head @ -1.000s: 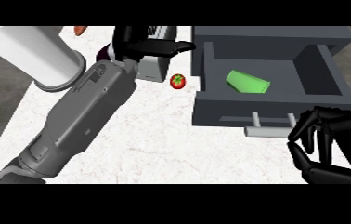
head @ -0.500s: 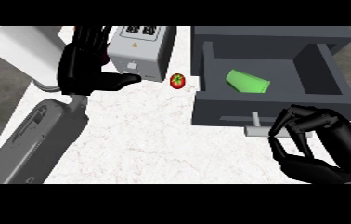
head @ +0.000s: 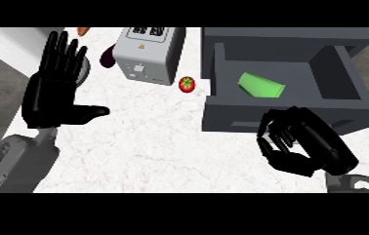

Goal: Pick up the cup, place it into the drawer and close the drawer

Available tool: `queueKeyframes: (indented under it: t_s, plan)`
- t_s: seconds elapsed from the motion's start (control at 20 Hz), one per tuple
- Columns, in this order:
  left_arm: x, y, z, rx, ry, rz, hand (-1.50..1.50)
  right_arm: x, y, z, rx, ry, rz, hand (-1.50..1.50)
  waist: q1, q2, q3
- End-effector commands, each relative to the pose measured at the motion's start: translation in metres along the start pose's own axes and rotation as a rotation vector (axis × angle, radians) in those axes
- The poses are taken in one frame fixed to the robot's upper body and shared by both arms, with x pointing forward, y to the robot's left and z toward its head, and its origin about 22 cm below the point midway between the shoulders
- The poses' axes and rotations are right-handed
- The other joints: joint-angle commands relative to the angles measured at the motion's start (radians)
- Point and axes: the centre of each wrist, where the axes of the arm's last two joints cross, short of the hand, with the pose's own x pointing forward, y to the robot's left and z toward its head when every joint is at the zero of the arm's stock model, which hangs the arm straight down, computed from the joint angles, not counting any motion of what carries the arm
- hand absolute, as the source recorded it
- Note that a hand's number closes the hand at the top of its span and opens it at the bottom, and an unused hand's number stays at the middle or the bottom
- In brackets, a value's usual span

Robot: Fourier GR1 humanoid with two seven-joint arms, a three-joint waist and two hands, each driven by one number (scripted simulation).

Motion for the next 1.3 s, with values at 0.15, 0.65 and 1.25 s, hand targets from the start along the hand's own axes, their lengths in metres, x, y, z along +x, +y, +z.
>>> queueKeyframes:
  t_s: [0.15, 0.65, 1.25]
  plan:
    - [-0.01, 0.052, 0.045, 0.02, -0.003, -0.001, -1.5, -0.029, 0.039, -0.032, 0.041, 0.024, 0.109, -1.5, -0.017, 0.002, 0.0]
    - [0.001, 0.066, 0.05, 0.019, -0.013, -0.009, -1.5, -0.067, 0.09, -0.087, 0.147, 0.116, 0.178, -1.5, -0.017, 0.002, 0.0]
    - [0.0, 0.084, 0.049, -0.013, 0.0, 0.029, -1.5, -0.137, 0.034, -0.117, 0.147, 0.151, 0.057, -1.5, 0.007, 0.015, 0.002]
